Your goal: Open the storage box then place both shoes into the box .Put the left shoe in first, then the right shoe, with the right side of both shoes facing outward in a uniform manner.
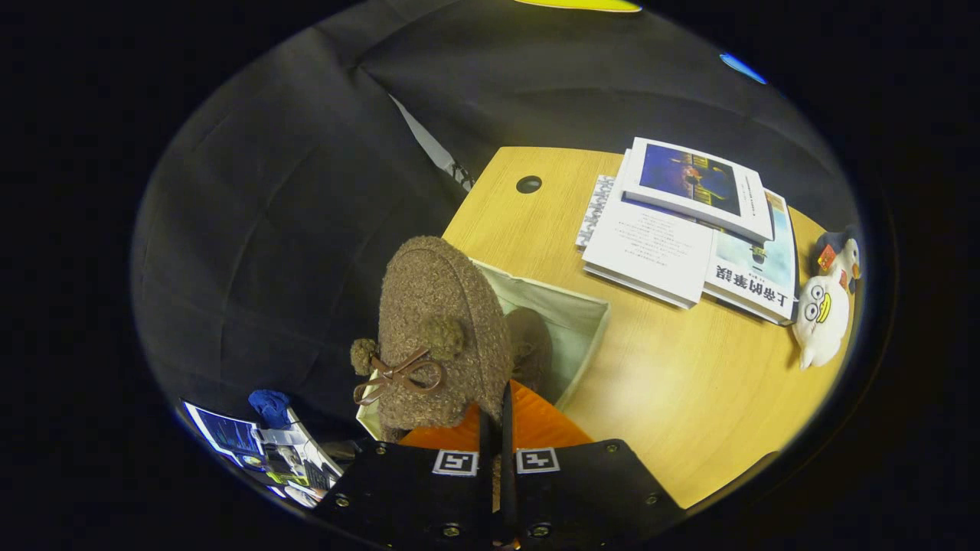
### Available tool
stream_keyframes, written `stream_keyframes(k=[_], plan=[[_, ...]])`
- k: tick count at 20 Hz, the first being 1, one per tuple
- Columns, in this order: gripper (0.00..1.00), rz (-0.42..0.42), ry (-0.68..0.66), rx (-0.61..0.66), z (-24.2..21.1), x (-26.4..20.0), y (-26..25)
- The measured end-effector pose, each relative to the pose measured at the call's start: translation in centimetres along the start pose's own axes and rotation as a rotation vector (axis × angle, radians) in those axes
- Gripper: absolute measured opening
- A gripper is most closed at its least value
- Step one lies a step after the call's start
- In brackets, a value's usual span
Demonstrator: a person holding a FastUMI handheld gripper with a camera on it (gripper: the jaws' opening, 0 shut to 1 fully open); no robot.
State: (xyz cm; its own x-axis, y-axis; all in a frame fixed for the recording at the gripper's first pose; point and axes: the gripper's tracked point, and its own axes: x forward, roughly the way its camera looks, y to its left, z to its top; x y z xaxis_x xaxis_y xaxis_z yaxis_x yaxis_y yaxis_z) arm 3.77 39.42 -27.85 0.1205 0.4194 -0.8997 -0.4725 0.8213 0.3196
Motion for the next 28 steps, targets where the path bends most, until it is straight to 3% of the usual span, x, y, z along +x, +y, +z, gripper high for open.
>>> stream_keyframes(k=[12, 13, 15, 19, 24, 28], plan=[[0.04, -0.034, 0.037, -0.053, -1.4, 3.1, 2.3], [0.11, -0.033, 0.035, -0.068, -1.5, 3.0, 2.5], [0.35, -0.052, 0.012, -0.113, -1.1, 2.4, 2.1], [0.97, -0.076, -0.082, -0.166, 0.1, 0.1, 1.5], [0.97, -0.061, -0.251, -0.170, 1.5, -5.6, 0.0], [0.97, -0.111, -0.445, -0.145, 2.8, -11.4, -3.3]])
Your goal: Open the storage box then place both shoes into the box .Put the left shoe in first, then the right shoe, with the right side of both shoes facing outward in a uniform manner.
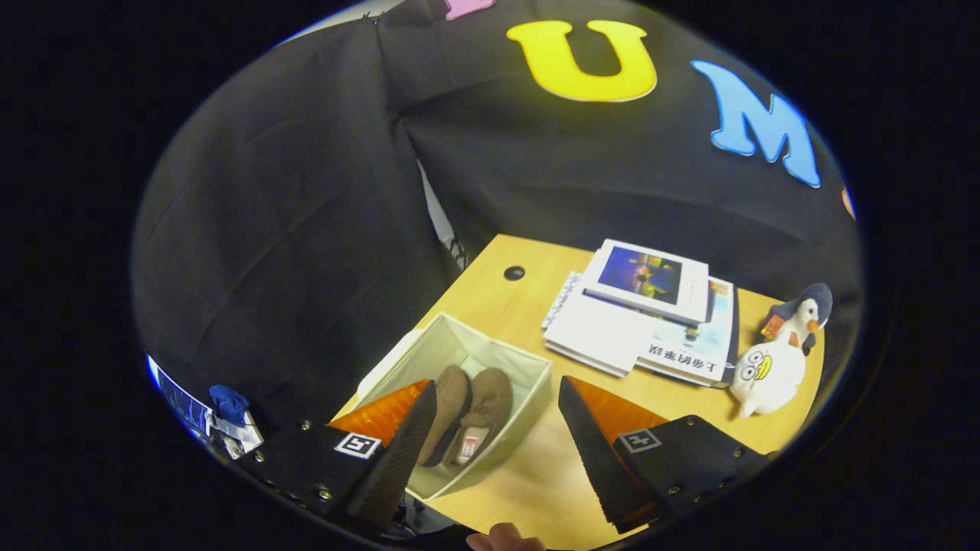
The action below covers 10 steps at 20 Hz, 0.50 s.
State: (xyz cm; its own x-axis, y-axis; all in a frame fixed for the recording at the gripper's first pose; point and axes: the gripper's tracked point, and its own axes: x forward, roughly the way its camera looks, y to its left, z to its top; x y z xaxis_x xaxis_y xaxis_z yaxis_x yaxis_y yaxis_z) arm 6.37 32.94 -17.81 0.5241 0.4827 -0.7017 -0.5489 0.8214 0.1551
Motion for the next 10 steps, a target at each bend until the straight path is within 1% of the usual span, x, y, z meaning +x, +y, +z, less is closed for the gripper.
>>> stream_keyframes(k=[5, 10], plan=[[0.97, -0.126, -0.171, 0.044, 1.6, -6.3, -5.6], [0.97, -0.296, -0.392, 0.079, 3.5, -12.7, -11.3]])
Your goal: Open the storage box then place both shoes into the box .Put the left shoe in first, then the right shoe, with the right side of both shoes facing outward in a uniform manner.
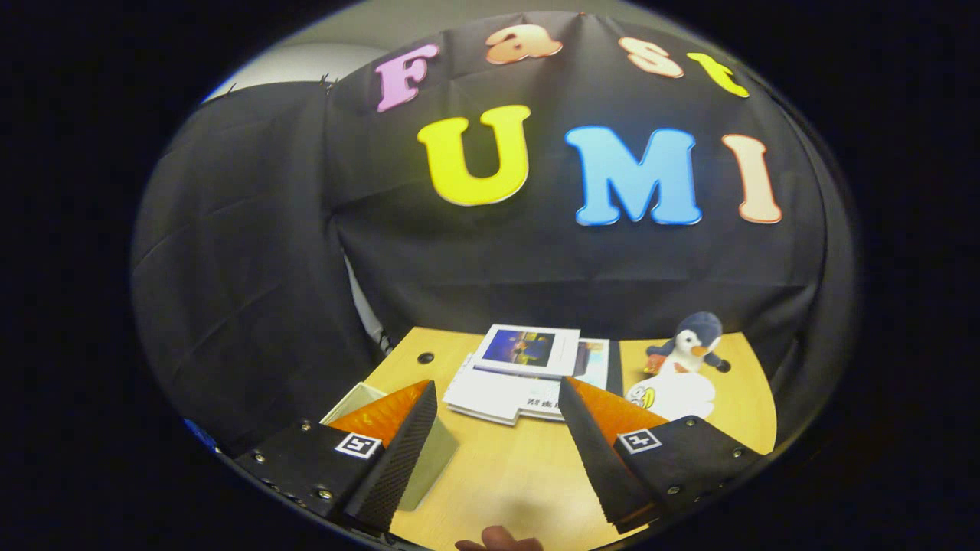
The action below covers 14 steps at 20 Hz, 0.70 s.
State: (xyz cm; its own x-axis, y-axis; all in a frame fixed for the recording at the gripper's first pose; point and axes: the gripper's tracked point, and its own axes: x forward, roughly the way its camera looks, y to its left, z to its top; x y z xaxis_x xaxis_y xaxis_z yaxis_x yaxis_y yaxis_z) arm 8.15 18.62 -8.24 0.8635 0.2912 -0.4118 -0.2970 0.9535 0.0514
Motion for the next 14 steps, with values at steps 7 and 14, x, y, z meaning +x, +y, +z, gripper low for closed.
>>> stream_keyframes(k=[7, 14], plan=[[0.96, -0.174, -0.293, -0.016, 4.4, -4.8, -6.3], [0.97, -0.210, -0.340, -0.011, 4.2, -8.3, -6.8]])
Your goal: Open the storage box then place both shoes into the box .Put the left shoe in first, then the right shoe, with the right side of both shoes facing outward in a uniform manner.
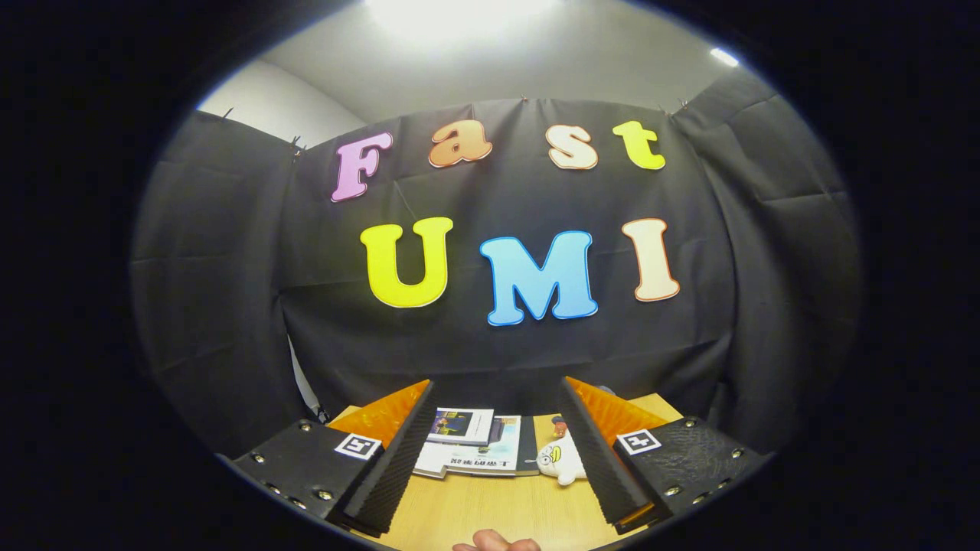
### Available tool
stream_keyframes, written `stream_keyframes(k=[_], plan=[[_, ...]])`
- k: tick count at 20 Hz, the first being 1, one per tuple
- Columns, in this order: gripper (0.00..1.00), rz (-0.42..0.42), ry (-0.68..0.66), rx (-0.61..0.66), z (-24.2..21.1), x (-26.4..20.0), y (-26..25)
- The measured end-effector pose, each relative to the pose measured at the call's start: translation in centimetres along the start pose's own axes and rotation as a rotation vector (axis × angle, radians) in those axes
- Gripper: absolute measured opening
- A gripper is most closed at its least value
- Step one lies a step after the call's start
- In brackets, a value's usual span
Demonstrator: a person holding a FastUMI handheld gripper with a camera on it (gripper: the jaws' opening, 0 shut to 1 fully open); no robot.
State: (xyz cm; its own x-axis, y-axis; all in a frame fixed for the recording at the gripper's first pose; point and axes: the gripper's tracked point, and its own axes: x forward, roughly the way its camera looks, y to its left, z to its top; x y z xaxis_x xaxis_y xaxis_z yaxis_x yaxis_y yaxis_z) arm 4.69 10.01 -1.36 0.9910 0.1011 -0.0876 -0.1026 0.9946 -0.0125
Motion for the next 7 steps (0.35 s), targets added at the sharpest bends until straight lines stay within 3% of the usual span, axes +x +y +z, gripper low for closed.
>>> stream_keyframes(k=[7], plan=[[0.96, 0.017, -0.006, -0.003, 0.9, -1.4, -1.8]])
